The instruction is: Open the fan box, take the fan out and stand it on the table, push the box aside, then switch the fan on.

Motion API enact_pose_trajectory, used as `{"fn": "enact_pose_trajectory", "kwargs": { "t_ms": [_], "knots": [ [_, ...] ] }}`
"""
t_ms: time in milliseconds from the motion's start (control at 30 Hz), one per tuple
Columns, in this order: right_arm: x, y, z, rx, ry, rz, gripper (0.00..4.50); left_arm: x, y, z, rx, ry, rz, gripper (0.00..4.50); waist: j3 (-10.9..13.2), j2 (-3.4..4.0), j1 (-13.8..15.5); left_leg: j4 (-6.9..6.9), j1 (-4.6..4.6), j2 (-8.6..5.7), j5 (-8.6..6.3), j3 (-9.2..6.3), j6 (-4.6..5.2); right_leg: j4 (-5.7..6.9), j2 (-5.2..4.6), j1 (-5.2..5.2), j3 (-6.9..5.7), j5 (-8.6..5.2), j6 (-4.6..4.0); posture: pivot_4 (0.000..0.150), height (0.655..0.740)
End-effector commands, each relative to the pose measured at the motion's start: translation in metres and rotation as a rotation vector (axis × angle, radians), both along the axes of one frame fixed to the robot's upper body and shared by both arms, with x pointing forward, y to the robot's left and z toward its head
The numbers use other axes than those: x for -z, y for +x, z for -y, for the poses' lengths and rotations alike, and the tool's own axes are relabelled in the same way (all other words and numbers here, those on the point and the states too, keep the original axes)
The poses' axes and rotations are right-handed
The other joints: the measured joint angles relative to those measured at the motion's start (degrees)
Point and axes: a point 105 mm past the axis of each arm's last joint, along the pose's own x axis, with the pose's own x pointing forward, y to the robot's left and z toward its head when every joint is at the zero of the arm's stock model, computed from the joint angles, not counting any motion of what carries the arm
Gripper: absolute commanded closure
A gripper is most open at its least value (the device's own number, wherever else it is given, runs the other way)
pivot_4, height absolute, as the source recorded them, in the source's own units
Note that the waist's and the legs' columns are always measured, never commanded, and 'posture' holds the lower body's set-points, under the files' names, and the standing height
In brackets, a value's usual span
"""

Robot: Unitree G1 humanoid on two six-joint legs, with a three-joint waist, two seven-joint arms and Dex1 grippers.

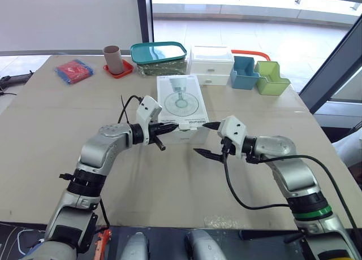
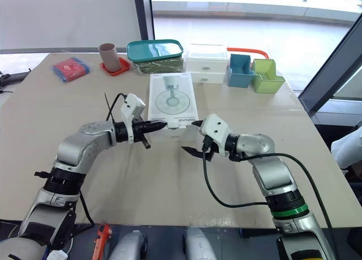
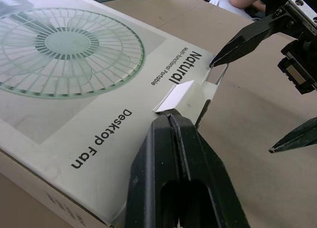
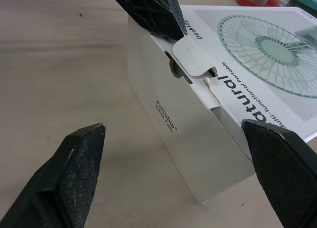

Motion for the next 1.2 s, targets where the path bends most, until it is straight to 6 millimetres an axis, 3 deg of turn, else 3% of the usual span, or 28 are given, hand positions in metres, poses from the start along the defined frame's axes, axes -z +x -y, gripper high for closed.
{"fn": "enact_pose_trajectory", "kwargs": {
  "t_ms": [33,233,500,833,933,1067,1200],
  "knots": [
    [-0.007,-0.007,-0.006,-0.045,0.004,0.013,0.0,-0.011,0.002,-0.008,-0.023,-0.035,0.002,4.46,0.0,0.0,0.0,0.0,0.0,0.0,0.0,0.0,0.0,0.0,0.0,0.0,0.0,0.0,0.0,0.15,0.74],
    [-0.004,-0.006,-0.004,-0.038,-0.011,0.01,0.0,-0.022,0.005,-0.016,-0.051,-0.056,0.026,4.46,0.0,-0.02,0.0,-0.01,-0.02,0.0,0.0,0.0,0.0,0.0,0.0,-0.01,0.0,-0.01,0.01,0.15,0.74],
    [-0.002,-0.01,-0.006,-0.059,-0.012,-0.01,0.0,-0.01,0.016,-0.022,-0.104,0.024,0.061,4.46,0.0,-0.04,0.1,-0.02,-0.03,-0.01,0.0,0.0,0.0,-0.02,-0.01,-0.02,-0.01,-0.01,0.01,0.15,0.74],
    [0.018,-0.038,-0.008,-0.127,-0.042,-0.18,0.0,0.003,0.016,-0.019,-0.085,0.076,0.036,4.46,0.0,-0.04,0.3,-0.02,-0.03,-0.02,0.0,-0.01,0.01,-0.02,-0.02,-0.02,-0.01,-0.02,0.03,0.15,0.74],
    [0.023,-0.044,-0.002,-0.114,-0.037,-0.233,0.0,0.004,0.016,-0.019,-0.087,0.078,0.032,4.46,0.0,-0.05,0.3,-0.02,-0.03,-0.02,0.0,-0.01,0.01,-0.02,-0.02,-0.01,-0.01,-0.02,0.04,0.15,0.74],
    [0.016,-0.037,0.009,-0.026,0.046,-0.228,0.0,0.007,0.014,-0.018,-0.077,0.087,0.03,4.46,0.0,-0.05,0.2,-0.02,-0.02,-0.04,0.0,0.0,0.01,-0.02,-0.02,-0.01,0.0,-0.03,0.05,0.15,0.74],
    [0.007,-0.016,0.042,0.161,0.17,-0.22,0.0,0.006,0.013,-0.018,-0.075,0.083,0.032,4.46,0.0,-0.05,0.3,-0.01,-0.02,-0.04,0.0,0.0,0.0,-0.02,-0.02,0.0,0.0,-0.03,0.05,0.15,0.74]
  ]
}}
